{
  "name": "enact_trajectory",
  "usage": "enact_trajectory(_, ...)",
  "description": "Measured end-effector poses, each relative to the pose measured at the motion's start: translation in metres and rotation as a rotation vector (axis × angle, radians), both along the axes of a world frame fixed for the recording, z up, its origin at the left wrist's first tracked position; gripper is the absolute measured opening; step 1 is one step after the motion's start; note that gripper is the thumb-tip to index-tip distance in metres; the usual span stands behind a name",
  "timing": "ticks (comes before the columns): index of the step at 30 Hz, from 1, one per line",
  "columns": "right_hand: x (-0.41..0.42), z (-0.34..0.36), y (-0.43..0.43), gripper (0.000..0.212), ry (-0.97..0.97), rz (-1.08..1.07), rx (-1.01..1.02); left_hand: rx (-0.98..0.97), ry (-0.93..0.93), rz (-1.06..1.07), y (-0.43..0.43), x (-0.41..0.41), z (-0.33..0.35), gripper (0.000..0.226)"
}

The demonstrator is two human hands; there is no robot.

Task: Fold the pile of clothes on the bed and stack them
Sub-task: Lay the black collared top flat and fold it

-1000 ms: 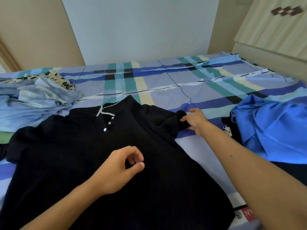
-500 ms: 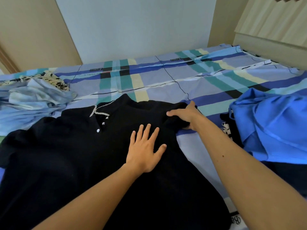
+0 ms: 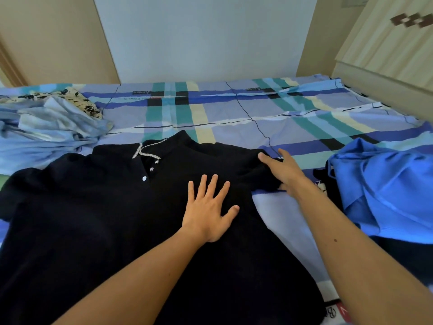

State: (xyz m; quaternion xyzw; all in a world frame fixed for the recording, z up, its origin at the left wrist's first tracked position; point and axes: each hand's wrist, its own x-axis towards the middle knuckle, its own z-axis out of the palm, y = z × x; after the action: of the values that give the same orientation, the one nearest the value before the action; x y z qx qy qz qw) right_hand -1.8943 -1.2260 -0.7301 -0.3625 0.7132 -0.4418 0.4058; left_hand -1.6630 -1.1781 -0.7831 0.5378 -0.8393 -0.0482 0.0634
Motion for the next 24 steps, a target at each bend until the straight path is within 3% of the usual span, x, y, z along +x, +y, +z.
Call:
enact_trajectory(2, 0.003, -0.003, 0.002, 0.101, -0.012, 0.016, -0.025, -0.014, -0.018, -0.033, 0.000, 0.000, 0.000, 0.074)
enact_trajectory(7, 0.010, -0.002, -0.004, 0.072, 0.167, 0.080, -0.005, 0.002, -0.058, -0.150, -0.002, 0.001, 0.004, 0.066)
enact_trajectory(11, 0.037, 0.045, -0.015, 0.082, 0.379, 0.111, -0.120, 0.067, -0.078, -0.327, 0.002, 0.001, 0.018, 0.062)
enact_trajectory(14, 0.084, 0.085, -0.006, 0.093, 0.636, 0.464, -0.270, 0.218, -0.020, -0.418, 0.019, 0.005, 0.038, 0.067)
enact_trajectory(17, 0.120, 0.084, 0.004, 0.103, 0.652, 0.840, -0.209, 0.342, -0.030, -0.458, 0.049, 0.025, 0.056, 0.069)
enact_trajectory(18, 0.125, 0.076, 0.006, 0.098, 0.603, 0.849, -0.196, 0.375, -0.036, -0.472, 0.060, 0.034, 0.060, 0.069)
enact_trajectory(21, 0.128, 0.049, 0.008, 0.069, 0.452, 0.615, -0.257, 0.437, 0.003, -0.477, 0.085, 0.073, 0.075, 0.065)
enact_trajectory(24, 0.125, 0.022, 0.014, 0.057, 0.683, 0.562, -0.260, 0.433, 0.128, -0.397, 0.093, 0.117, 0.088, 0.055)
